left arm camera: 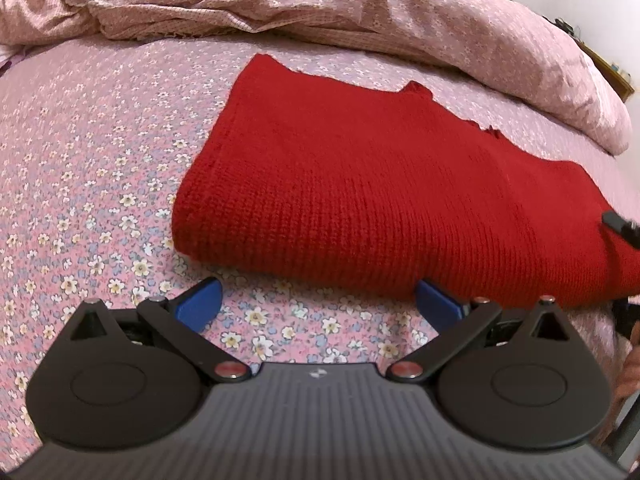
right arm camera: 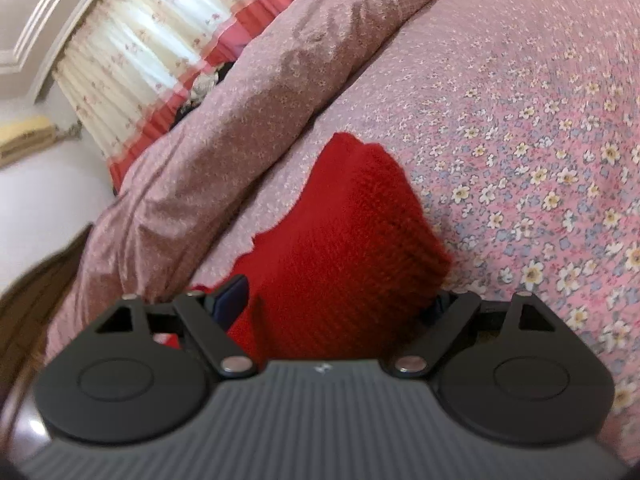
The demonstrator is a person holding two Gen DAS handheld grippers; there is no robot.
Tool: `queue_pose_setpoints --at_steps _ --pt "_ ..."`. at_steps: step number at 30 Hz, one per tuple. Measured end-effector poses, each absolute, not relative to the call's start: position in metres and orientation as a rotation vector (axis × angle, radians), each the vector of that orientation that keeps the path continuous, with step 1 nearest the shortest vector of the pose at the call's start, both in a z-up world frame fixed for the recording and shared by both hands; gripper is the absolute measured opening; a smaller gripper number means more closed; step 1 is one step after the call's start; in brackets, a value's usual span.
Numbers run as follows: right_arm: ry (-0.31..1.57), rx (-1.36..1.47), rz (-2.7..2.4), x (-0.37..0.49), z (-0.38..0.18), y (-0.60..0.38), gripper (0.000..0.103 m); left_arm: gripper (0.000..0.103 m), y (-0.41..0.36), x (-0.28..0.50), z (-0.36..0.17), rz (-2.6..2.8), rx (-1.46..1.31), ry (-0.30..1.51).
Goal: Fold small clothes
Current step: 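Grasp the red cardigan's side edge with the right gripper and lift it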
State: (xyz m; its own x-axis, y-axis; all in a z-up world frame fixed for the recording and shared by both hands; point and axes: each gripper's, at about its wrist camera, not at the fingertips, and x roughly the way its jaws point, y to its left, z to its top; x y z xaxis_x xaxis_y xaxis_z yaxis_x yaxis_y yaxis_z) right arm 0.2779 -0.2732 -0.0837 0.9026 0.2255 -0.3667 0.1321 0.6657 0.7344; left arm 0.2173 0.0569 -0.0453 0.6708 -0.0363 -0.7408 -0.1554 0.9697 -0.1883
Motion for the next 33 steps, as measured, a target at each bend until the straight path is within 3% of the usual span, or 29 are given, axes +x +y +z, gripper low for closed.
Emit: queue_pose_setpoints --at_steps 4,6,8,12,17,33 --pt "0.444 0.892 0.037 0.281 -0.083 -0.271 0.084 0.103 0.056 0.214 -0.044 0.076 -0.238 0.839" --pt "0.449 0.948 -0.005 0.281 -0.086 -0.274 0.058 0.103 0.057 0.212 -0.043 0.079 -0.251 0.841" --pt "0.449 1.038 -0.014 0.281 -0.094 -0.281 0.044 0.103 0.058 0.209 -0.042 0.081 -0.258 0.846" --pt "0.419 1.087 -0.003 0.275 -0.093 -0.282 0.034 0.103 0.064 0.205 -0.037 0.092 -0.272 0.848" --pt "0.365 1.066 0.015 0.269 -0.075 -0.283 0.032 0.103 0.076 0.199 -0.03 0.115 -0.293 0.829" --pt "0.257 0.313 0.189 0.27 0.03 -0.187 0.032 0.103 0.149 0.196 -0.004 0.166 -0.336 0.776"
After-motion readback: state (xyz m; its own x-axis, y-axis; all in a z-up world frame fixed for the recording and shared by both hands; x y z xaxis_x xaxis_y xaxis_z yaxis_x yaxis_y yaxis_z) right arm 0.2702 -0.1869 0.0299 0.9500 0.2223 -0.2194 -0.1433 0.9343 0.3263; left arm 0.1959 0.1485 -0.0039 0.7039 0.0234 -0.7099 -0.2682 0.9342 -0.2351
